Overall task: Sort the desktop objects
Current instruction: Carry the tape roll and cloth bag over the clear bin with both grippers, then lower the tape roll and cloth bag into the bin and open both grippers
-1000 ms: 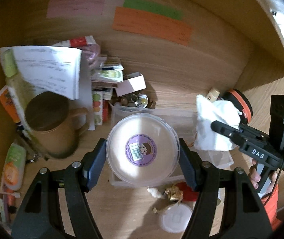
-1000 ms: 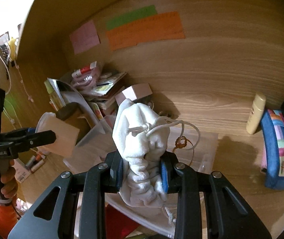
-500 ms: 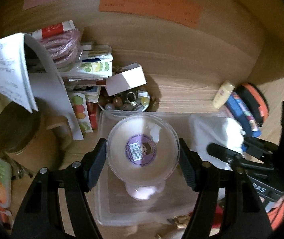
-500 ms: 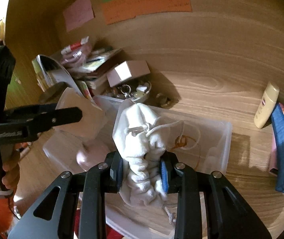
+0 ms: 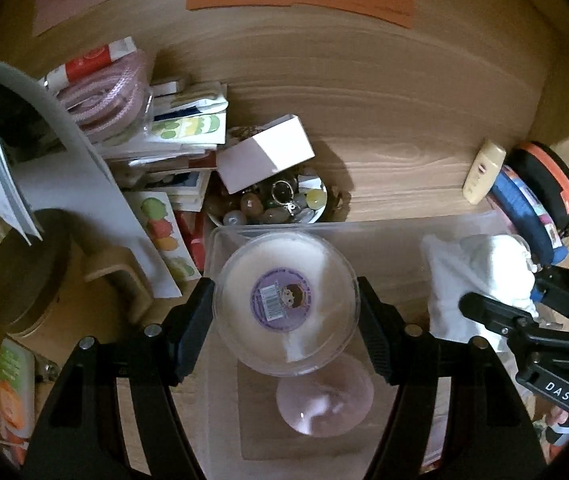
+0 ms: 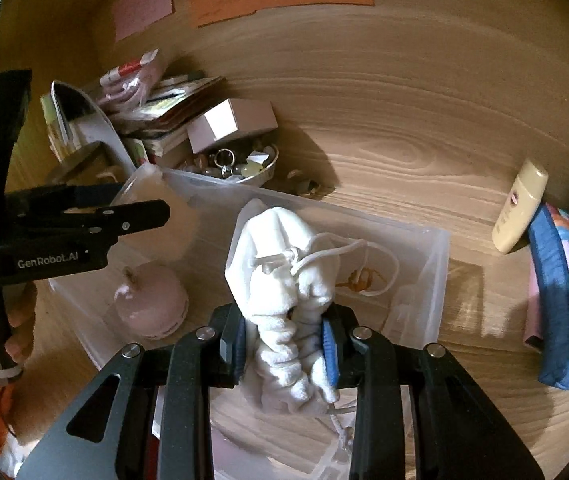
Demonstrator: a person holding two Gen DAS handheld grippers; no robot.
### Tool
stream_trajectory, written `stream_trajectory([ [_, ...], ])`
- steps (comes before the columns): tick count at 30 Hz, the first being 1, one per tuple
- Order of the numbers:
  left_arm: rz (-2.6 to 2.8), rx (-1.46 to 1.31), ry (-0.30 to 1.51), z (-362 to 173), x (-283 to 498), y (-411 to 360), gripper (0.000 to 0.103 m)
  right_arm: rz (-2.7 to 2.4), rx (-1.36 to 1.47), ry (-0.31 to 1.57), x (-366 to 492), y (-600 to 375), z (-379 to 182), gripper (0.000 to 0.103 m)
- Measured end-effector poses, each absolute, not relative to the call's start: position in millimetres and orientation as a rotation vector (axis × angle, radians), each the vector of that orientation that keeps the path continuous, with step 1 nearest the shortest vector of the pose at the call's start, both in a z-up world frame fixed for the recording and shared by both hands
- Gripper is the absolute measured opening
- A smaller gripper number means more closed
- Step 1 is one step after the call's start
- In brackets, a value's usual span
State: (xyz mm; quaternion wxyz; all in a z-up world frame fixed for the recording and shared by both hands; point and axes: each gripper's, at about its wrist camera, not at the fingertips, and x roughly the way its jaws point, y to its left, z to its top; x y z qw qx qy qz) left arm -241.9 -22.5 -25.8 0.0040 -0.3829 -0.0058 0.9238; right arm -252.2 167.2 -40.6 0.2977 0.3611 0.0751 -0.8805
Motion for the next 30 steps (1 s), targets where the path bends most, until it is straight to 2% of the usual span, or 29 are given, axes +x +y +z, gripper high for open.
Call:
stream_trajectory([
  [2, 2.887, -1.186, -0.014, -24.4, -240.5, -22.0, 0.06, -2.343, 0.956, 0.223, -251.3, 165.5, -42.0, 0.028],
  [3, 2.876, -1.181, -0.02, -21.2, -239.3, -21.7, 0.059, -2.34, 0.954, 0.229, -251.1, 164.7, -42.5, 0.029],
  [11, 2.884, -1.178, 0.007, -13.5, -229.5, -30.5, 0.059, -2.312, 0.968, 0.267, -248.0, 157.3, -50.4, 0.03],
  [14, 2.891, -1.179, 0.007, -13.4, -226.2, -36.1, 0.066, -2.309, 0.972, 0.266, -246.9, 157.2, -49.6, 0.032],
  [15, 2.892, -1.18, 0.008, -12.8, -225.3, -37.1, 0.069, -2.308, 0.973, 0.264, -246.5, 157.4, -48.9, 0.034],
  [19, 2.897, -1.172, 0.033, -9.2, -219.7, -35.9, 0.073, -2.309, 0.957, 0.263, -241.9, 157.3, -44.5, 0.046],
  [22, 2.912, -1.154, 0.056, -4.2, -215.2, -36.7, 0.078, -2.332, 0.93, 0.277, -237.2, 156.7, -40.5, 0.058],
  [24, 2.917, -1.134, 0.06, -5.9, -209.0, -39.9, 0.083, -2.35, 0.913, 0.272, -235.4, 158.2, -36.7, 0.07],
  [27, 2.958, -1.086, 0.107, -5.2, -203.3, -33.9, 0.093, -2.384, 0.871, 0.264, -231.4, 160.7, -29.2, 0.08],
  [30, 2.982, -1.068, 0.141, -3.4, -202.9, -31.3, 0.095, -2.427, 0.83, 0.272, -229.0, 162.8, -22.2, 0.087],
])
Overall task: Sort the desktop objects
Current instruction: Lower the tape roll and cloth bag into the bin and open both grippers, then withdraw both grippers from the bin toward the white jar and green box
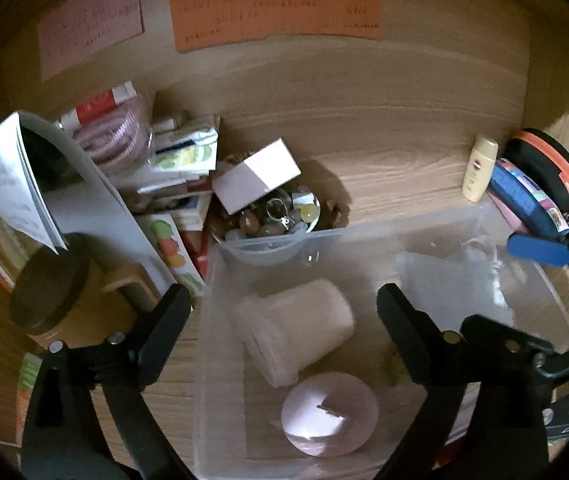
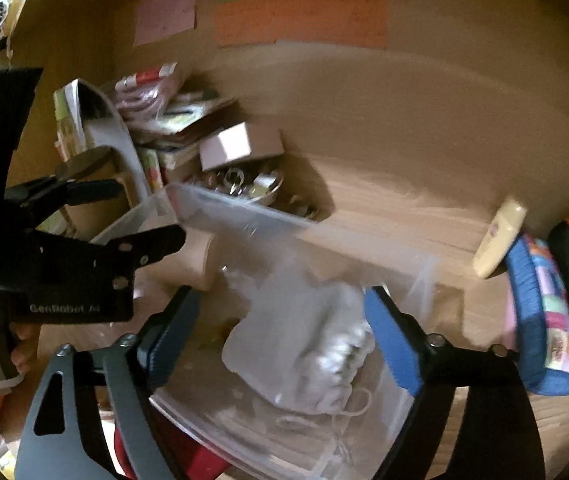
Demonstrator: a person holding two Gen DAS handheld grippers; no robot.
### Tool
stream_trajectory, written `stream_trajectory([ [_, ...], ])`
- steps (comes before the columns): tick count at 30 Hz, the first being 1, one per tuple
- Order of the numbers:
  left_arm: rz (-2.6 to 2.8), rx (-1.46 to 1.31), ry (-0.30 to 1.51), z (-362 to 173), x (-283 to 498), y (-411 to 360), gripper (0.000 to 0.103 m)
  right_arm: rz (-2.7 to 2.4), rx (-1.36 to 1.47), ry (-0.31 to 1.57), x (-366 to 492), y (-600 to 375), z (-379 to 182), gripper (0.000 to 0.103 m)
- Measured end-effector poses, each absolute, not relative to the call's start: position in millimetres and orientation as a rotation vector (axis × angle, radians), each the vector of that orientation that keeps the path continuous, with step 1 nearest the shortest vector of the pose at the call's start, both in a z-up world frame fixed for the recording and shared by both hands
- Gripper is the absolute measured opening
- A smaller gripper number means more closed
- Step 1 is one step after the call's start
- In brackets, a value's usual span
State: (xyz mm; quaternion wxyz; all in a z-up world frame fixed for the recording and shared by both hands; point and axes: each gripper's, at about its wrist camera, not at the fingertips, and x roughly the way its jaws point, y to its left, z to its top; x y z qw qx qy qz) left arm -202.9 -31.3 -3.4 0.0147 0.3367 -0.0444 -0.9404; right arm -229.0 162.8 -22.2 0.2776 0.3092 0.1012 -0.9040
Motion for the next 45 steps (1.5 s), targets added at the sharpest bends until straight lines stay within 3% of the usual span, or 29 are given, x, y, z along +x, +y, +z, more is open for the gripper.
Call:
stream_trajectory([
  [11, -2.889, 1.026, -0.081, 18.1, -200.1, -28.8, 0.096, -2.478, 0.804, 0.22, -228.6, 179.3, 7.2, 0.091],
  [15, -2.887, 0.973, -0.079, 31.3, -182.1, -31.0, 0.098, -2.487, 0.771, 0.188, -215.8, 183.8, 22.5, 0.103],
  [27, -2.926, 0.884, -0.071, 54.2, -118.3, -28.7, 0.101, -2.545, 0.745, 0.235, -157.0, 201.6, 37.7, 0.103],
  [45, -2.947, 1.091, 0.039, -6.7, -70.1, -8.7, 0.101, -2.654, 0.91, 0.137, -103.3, 269.4, -6.4, 0.103],
])
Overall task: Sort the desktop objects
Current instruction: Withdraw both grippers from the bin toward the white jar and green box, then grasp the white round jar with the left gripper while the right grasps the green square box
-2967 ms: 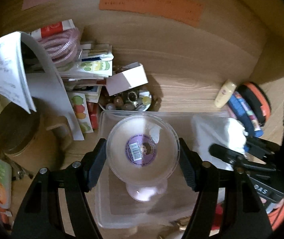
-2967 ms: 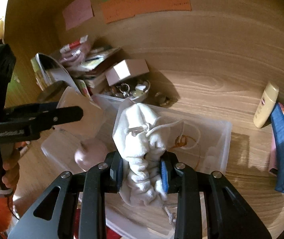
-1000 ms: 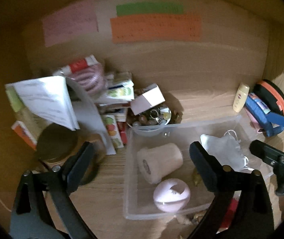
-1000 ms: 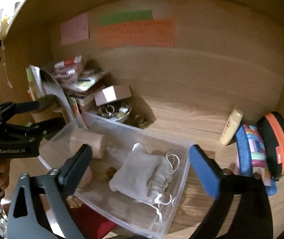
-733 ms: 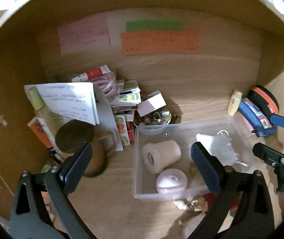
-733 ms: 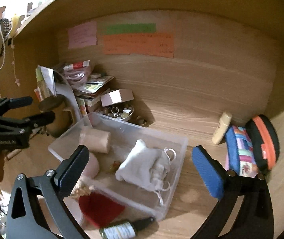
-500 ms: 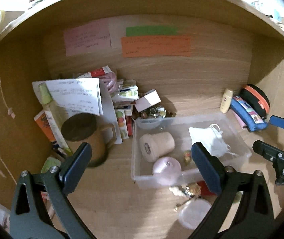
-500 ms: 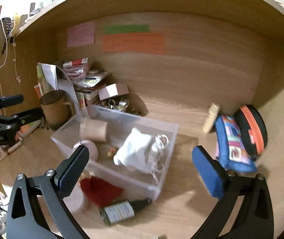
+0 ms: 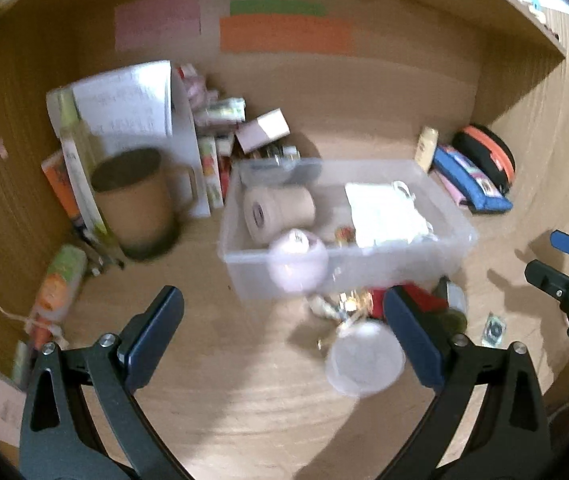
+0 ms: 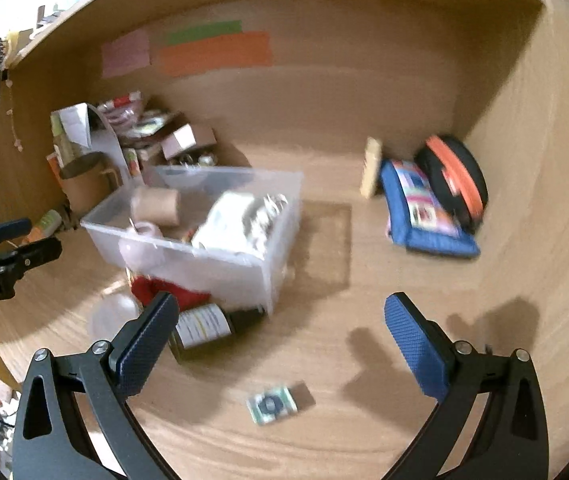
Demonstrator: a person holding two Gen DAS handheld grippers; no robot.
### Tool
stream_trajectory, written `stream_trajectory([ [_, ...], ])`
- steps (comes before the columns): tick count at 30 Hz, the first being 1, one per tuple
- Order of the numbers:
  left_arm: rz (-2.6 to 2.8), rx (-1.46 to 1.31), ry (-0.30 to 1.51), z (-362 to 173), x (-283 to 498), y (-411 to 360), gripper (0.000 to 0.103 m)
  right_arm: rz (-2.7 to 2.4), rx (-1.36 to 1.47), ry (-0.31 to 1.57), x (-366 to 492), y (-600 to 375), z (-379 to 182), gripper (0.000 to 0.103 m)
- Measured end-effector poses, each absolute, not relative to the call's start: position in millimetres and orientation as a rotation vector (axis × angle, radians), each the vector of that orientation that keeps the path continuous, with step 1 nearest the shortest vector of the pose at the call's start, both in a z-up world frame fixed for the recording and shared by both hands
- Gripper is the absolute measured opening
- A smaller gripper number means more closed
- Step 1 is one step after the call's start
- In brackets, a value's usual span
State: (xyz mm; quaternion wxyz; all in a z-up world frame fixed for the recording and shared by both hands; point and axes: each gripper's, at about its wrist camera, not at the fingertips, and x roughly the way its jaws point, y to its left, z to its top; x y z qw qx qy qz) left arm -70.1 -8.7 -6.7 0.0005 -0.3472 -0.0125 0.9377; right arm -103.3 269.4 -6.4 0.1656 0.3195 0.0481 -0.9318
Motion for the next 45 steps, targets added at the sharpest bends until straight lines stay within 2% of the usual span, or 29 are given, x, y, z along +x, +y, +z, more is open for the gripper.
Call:
stream_trajectory([
  [5, 2.888, -1.192, -0.101, -37.9, -65.0, -1.7, 0.101, -2.659, 0.98, 0.131, -93.1, 282.4, -34.3, 0.103],
  [11, 2.806, -1.295, -0.212, -68.3, -62.5, 3.8, 0.101, -2.587, 1.063, 0.021, -86.4, 291.2, -66.2, 0.103],
  [16, 2.768, -1.328, -0.285, -80.8, -63.8, 7.3, 0.101, -2.598, 1.049, 0.075, -81.3, 285.2, -76.7, 0.1],
  [21, 2.774, -1.333, -0.266, -83.5, -68.3, 15.7, 0.101, -2.596, 1.026, 0.186, -77.7, 270.7, -82.0, 0.089],
  [25, 2.793, -1.337, -0.244, -85.4, -71.8, 20.8, 0.101, -2.58, 1.034, 0.213, -77.4, 264.8, -88.1, 0.08],
  [28, 2.818, -1.361, -0.163, -90.9, -75.1, 29.4, 0.101, -2.566, 1.052, 0.212, -78.4, 264.1, -93.0, 0.075],
  [30, 2.827, -1.367, -0.11, -92.0, -75.7, 34.4, 0.101, -2.554, 1.061, 0.206, -79.1, 264.9, -95.2, 0.067],
  [32, 2.819, -1.36, -0.113, -92.2, -77.8, 35.1, 0.101, -2.556, 1.054, 0.21, -79.0, 265.1, -95.5, 0.065],
  [34, 2.831, -1.357, -0.107, -92.4, -79.7, 36.6, 0.096, -2.561, 1.046, 0.224, -78.9, 264.4, -95.6, 0.061],
  [41, 2.841, -1.317, -0.026, -92.1, -81.7, 50.3, 0.064, -2.549, 1.009, 0.233, -75.7, 261.8, -95.2, 0.036],
  [45, 2.85, -1.305, -0.029, -91.9, -82.3, 52.6, 0.062, -2.547, 1.007, 0.238, -75.7, 262.0, -95.2, 0.034],
])
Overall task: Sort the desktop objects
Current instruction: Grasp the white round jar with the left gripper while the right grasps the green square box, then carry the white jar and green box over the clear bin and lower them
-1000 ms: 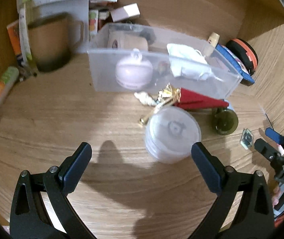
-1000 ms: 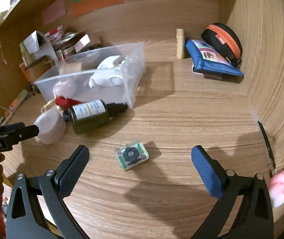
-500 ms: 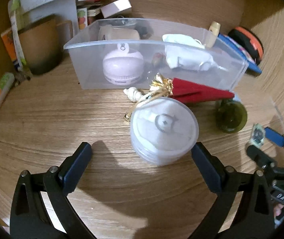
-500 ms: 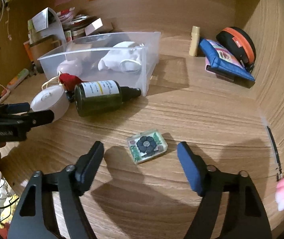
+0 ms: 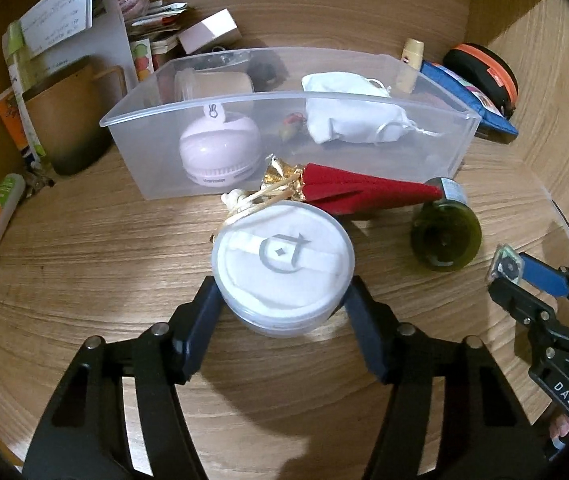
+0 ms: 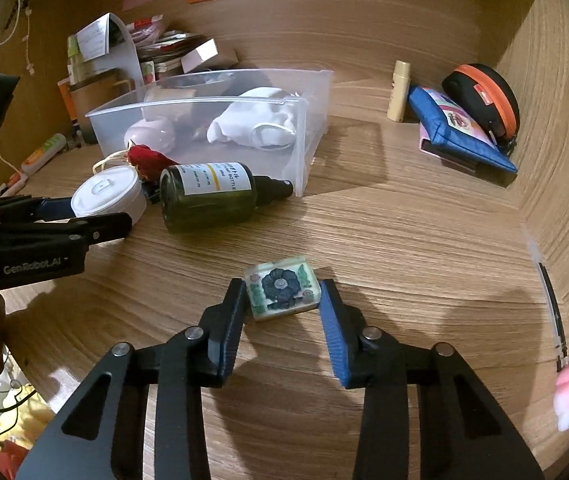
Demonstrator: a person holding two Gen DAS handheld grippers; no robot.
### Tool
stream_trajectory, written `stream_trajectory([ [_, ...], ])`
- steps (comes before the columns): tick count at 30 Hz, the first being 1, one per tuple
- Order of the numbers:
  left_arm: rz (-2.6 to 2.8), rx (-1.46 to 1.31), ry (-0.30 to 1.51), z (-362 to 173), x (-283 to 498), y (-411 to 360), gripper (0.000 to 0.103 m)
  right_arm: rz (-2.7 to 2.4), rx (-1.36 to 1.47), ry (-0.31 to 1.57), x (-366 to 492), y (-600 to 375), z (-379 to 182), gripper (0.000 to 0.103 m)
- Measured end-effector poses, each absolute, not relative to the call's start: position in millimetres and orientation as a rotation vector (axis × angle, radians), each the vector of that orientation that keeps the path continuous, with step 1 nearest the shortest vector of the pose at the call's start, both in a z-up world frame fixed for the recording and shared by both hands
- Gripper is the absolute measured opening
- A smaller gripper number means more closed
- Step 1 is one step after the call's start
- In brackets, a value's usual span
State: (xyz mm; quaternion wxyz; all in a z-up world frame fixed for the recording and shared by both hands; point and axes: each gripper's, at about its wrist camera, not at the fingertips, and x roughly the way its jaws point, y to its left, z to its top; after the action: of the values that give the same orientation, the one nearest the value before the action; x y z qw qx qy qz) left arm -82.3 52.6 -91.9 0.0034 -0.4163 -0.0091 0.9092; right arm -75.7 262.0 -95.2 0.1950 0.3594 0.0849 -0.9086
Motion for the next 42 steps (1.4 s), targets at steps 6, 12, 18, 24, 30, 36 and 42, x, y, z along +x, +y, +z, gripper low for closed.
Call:
stream_trajectory([
  [6, 2.836, -1.289, -0.085, -90.2, -76.8, 46.1, 0.062, -2.546, 1.018, 0.202, -75.4, 265.3, -93.8, 0.034],
  [12, 2.848, -1.275, -0.11, -87.1, -55.8, 31.9, 0.062, -2.545, 1.012, 0.127, -77.9, 276.3, -86.5, 0.034],
  [18, 2.893, -1.233, -0.098, -77.5, -37.4, 18.3, 0.062, -2.535, 0.99, 0.085, -80.0, 279.2, -77.4, 0.034],
  [24, 2.872, -1.301, -0.103, -85.7, -38.9, 10.4, 0.062, -2.522, 0.963, 0.121, -77.0, 270.2, -70.1, 0.034],
  [30, 2.862, -1.32, -0.11, -89.0, -47.4, 11.1, 0.067, -2.504, 0.958, 0.154, -76.1, 262.3, -68.2, 0.034],
  [36, 2.886, -1.319, -0.065, -92.4, -58.4, 16.0, 0.064, -2.508, 0.949, 0.152, -78.9, 262.2, -64.4, 0.034],
  [42, 2.91, -1.29, -0.081, -90.1, -53.9, 9.8, 0.064, -2.513, 0.943, 0.138, -84.3, 264.7, -58.9, 0.034],
])
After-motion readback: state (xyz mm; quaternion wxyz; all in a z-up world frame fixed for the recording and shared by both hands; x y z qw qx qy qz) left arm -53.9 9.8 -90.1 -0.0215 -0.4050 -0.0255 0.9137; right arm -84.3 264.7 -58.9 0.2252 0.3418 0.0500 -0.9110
